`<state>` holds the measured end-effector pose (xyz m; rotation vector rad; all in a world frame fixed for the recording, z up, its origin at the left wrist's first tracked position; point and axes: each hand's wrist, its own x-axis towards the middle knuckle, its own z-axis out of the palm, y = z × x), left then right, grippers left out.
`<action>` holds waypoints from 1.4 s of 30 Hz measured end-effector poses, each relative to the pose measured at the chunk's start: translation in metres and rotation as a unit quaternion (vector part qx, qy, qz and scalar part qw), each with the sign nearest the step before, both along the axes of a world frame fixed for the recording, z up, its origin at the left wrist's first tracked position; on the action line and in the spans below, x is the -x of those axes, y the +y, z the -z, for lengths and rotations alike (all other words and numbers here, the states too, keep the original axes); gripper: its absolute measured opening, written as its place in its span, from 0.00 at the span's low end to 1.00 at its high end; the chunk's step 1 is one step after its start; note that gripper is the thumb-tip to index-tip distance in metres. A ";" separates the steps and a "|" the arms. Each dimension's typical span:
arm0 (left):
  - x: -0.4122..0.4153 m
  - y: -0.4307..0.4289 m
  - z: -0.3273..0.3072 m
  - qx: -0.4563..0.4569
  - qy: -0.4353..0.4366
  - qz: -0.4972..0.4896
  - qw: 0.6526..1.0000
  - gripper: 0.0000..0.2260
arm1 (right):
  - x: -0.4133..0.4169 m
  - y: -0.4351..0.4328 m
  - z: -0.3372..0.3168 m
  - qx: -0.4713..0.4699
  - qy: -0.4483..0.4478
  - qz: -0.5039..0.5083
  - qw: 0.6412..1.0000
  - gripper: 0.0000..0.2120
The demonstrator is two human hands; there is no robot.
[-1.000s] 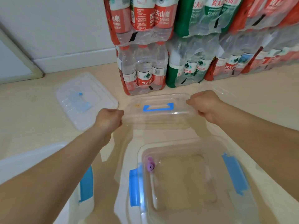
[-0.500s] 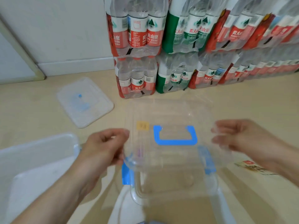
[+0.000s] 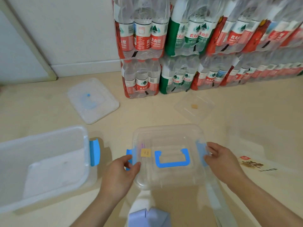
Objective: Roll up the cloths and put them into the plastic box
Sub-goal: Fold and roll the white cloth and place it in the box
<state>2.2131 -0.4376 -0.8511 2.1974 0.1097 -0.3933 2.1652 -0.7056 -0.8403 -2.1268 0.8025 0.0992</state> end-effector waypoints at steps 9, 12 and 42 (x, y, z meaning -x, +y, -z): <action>-0.006 -0.007 0.009 -0.014 0.032 -0.055 0.998 0.15 | 0.001 -0.013 0.019 -0.140 -0.011 0.108 0.984 0.15; -0.009 -0.006 0.011 0.011 0.073 -0.079 0.994 0.17 | 0.002 -0.020 0.023 -0.179 0.000 0.133 0.975 0.17; -0.001 -0.021 0.005 -0.163 -0.029 0.024 0.986 0.11 | -0.010 -0.011 0.013 0.113 0.171 -0.119 0.972 0.09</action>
